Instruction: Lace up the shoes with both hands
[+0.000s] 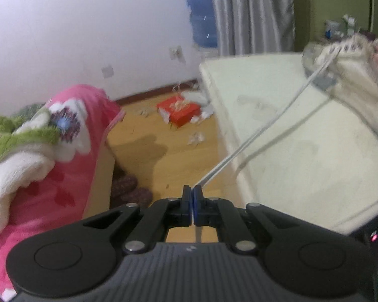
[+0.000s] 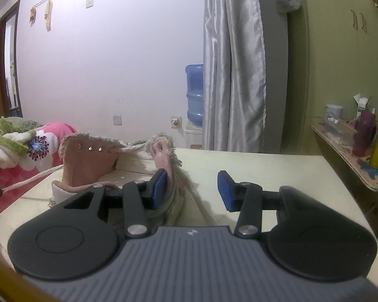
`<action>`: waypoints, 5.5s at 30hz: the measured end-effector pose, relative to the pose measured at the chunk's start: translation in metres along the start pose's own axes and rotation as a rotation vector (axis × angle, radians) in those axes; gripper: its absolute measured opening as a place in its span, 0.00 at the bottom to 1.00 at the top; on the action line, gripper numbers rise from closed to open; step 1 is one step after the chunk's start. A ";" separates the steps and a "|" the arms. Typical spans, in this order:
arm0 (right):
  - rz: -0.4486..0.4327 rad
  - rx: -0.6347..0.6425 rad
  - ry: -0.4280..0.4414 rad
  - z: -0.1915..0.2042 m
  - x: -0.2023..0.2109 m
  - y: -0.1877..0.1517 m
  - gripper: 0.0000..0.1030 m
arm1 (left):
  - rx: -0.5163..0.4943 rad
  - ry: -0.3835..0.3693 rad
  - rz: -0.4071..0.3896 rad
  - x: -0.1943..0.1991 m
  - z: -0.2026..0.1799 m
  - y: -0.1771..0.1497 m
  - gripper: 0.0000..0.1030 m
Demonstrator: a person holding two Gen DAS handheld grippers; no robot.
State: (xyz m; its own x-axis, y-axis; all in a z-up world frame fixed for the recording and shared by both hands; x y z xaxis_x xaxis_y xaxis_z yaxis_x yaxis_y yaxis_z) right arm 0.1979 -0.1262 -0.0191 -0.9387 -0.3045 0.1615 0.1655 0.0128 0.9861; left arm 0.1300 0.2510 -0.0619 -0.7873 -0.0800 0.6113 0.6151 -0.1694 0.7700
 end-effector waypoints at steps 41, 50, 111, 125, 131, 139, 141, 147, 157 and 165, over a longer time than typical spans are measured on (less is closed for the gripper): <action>0.080 0.125 -0.045 0.015 -0.002 0.009 0.43 | 2.106 -0.674 0.004 -0.155 0.000 -0.279 0.56; 0.092 0.143 -0.076 0.018 -0.002 0.008 0.43 | 2.206 -0.641 -0.059 -0.189 -0.001 -0.273 0.02; 0.009 -0.562 0.099 -0.046 -0.036 -0.016 0.48 | -0.728 -0.603 -0.062 -0.044 -0.269 0.161 0.03; 0.004 -0.554 0.104 -0.048 -0.030 -0.018 0.50 | -0.637 -0.566 -0.092 -0.048 -0.259 0.173 0.04; -0.001 -0.535 0.102 -0.047 -0.029 -0.018 0.50 | -0.508 -0.539 -0.081 -0.056 -0.249 0.185 0.04; 0.000 -0.520 0.112 -0.044 -0.031 -0.017 0.51 | -0.506 -0.581 -0.151 -0.048 -0.266 0.185 0.05; 0.001 -0.504 0.116 -0.043 -0.030 -0.017 0.51 | -0.506 -0.577 -0.168 -0.045 -0.262 0.184 0.16; -0.011 -0.513 0.166 -0.047 -0.007 -0.015 0.52 | -0.449 -0.564 -0.233 -0.010 -0.239 0.183 0.58; -0.063 -0.572 0.098 -0.095 0.011 0.009 0.52 | 0.307 -0.684 0.048 -0.031 -0.233 0.187 0.34; -0.009 -0.651 0.152 -0.100 -0.019 -0.003 0.52 | 0.307 -0.577 0.002 -0.047 -0.237 0.166 0.19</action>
State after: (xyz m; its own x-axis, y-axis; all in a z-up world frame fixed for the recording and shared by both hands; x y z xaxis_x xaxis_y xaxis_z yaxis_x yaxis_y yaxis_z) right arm 0.2460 -0.2160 -0.0288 -0.8959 -0.4331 0.0991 0.3510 -0.5531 0.7556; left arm 0.2592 -0.0060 -0.0061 -0.6899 0.4750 0.5464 0.6676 0.1255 0.7339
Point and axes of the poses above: each gripper's, at about its wrist camera, not at the fingertips, and x roughly against the way its jaws point, z to its left, y to its top, the point moved 5 cm from there along -x, roughly the way its jaws point, and after that the axes turned 11 degrees about -z, right-handed, at the moved point
